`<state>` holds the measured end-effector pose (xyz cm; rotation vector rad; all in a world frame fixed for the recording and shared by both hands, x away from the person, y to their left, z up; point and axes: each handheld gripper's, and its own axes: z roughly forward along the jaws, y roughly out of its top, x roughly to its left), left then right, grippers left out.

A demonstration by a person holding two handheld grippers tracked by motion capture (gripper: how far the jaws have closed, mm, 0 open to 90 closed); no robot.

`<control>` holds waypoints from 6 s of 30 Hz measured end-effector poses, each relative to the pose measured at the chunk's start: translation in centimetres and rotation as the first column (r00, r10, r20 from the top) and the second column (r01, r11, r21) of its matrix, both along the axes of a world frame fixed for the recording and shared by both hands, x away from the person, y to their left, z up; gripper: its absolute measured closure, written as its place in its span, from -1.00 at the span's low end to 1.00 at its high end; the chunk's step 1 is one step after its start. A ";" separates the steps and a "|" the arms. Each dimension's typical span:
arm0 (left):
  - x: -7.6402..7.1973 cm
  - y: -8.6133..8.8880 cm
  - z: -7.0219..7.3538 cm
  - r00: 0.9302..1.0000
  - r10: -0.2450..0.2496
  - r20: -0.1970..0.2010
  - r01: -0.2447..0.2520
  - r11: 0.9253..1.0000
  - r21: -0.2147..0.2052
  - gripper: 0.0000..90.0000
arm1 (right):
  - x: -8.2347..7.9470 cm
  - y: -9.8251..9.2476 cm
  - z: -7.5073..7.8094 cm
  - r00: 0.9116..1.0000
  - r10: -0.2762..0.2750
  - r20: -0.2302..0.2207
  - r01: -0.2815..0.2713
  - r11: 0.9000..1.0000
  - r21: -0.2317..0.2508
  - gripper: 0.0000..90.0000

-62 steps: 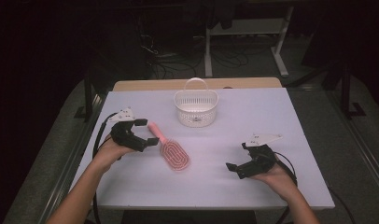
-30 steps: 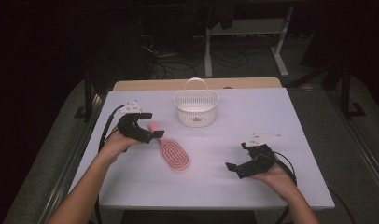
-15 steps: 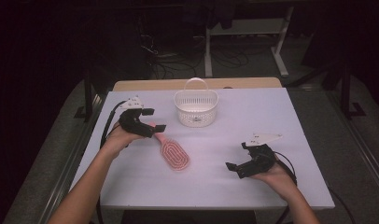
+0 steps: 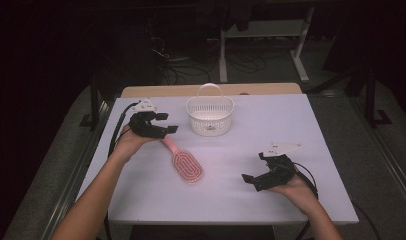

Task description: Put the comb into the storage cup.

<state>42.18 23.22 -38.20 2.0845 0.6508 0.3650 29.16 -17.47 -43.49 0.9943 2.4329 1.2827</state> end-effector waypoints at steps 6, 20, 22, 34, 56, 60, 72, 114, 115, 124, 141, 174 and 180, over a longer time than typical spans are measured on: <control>0.9 -0.2 -0.3 1.000 0.012 -0.020 -0.012 1.000 0.029 0.08 | 0.0 0.0 0.0 1.000 0.001 -0.001 -0.001 1.000 0.000 -0.99; 2.4 -0.4 -1.1 0.996 0.029 -0.079 -0.022 0.995 0.098 0.72 | 0.0 0.0 0.0 1.000 0.002 -0.002 -0.002 1.000 -0.001 -0.99; 2.8 -0.6 -1.4 0.995 0.028 -0.098 -0.015 0.991 0.134 0.90 | 0.0 0.0 0.0 1.000 0.003 -0.001 -0.003 1.000 -0.001 -0.99; 3.8 -0.9 -2.6 0.991 0.044 -0.125 -0.018 0.979 0.203 1.00 | 0.0 0.0 0.0 1.000 0.004 -0.001 -0.004 1.000 -0.001 -0.99; 6.0 -0.6 -4.4 0.979 0.077 -0.186 -0.015 0.950 0.313 1.00 | 0.0 -0.1 -0.1 1.000 0.004 -0.005 -0.004 1.000 0.000 -0.99; 6.1 -0.5 -4.7 0.976 0.087 -0.198 -0.019 0.947 0.322 1.00 | 0.0 0.0 -0.1 1.000 0.004 -0.006 -0.004 1.000 0.000 -0.99; 6.2 -0.1 -5.1 0.971 0.097 -0.219 -0.018 0.942 0.336 1.00 | 0.0 -0.1 -0.1 1.000 0.003 -0.004 -0.003 1.000 0.001 -0.99; 1.0 5.5 -5.7 0.955 0.085 -0.286 -0.005 0.963 0.270 1.00 | -0.1 0.0 -0.1 1.000 0.001 -0.004 -0.001 1.000 -0.003 -0.99; 0.8 5.6 -5.7 0.955 0.085 -0.286 -0.005 0.963 0.270 1.00 | -0.1 0.0 -0.1 1.000 0.001 -0.004 -0.001 1.000 -0.003 -0.99; -0.9 6.6 -5.7 0.953 0.078 -0.294 -0.004 0.969 0.246 1.00 | -0.1 -0.1 0.0 1.000 0.001 -0.003 -0.001 1.000 -0.001 -0.99; -4.4 7.5 -5.4 0.953 0.039 -0.300 0.032 0.973 0.227 1.00 | -0.1 0.0 0.0 1.000 0.002 -0.004 -0.002 1.000 0.000 -0.99; -10.7 8.5 -5.6 0.931 -0.048 -0.361 0.111 0.982 0.155 1.00 | -0.1 0.1 0.0 1.000 0.006 -0.002 -0.006 1.000 0.001 -0.99; -11.5 8.2 -5.7 0.927 -0.060 -0.369 0.121 0.982 0.144 1.00 | -0.1 0.1 0.0 1.000 0.006 -0.001 -0.006 1.000 0.001 -0.99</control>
